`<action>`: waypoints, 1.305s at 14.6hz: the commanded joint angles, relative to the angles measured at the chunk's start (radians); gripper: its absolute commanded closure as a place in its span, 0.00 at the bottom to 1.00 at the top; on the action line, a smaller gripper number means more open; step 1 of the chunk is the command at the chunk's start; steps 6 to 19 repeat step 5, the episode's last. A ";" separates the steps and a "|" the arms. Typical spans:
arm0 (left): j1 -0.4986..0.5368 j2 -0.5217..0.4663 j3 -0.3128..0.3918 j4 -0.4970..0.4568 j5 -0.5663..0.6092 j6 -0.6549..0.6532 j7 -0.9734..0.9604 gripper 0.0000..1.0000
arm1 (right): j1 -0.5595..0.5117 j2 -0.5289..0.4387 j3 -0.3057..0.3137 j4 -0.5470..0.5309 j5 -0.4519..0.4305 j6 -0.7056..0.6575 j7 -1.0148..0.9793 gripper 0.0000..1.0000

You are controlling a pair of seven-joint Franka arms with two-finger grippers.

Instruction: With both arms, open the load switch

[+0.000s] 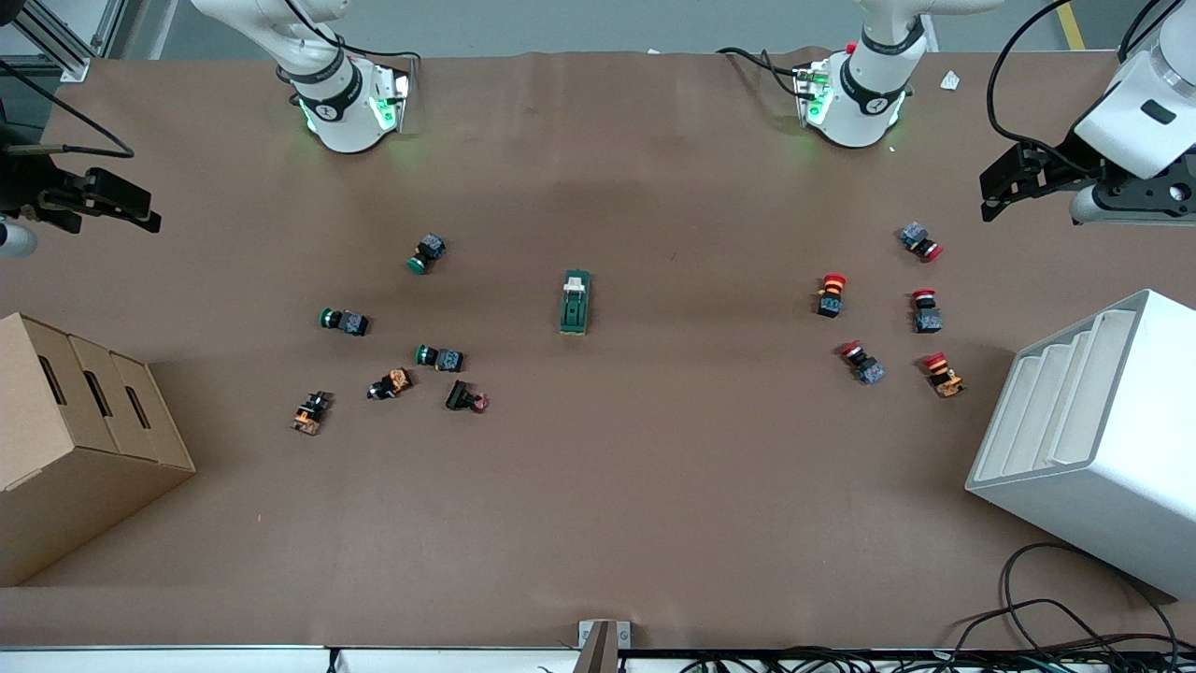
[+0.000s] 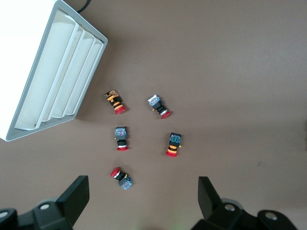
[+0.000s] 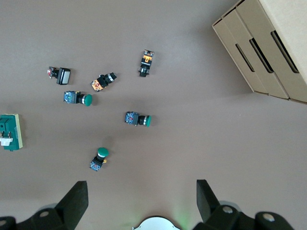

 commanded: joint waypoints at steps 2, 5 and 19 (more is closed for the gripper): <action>-0.001 -0.011 0.003 -0.006 -0.026 -0.012 0.024 0.00 | -0.012 -0.076 0.007 -0.074 0.000 0.008 -0.014 0.00; -0.001 -0.011 0.004 -0.001 -0.038 -0.026 0.024 0.00 | -0.010 -0.088 0.007 -0.083 0.000 0.012 -0.014 0.00; -0.001 -0.011 0.004 -0.001 -0.038 -0.026 0.024 0.00 | -0.010 -0.088 0.007 -0.083 0.000 0.012 -0.014 0.00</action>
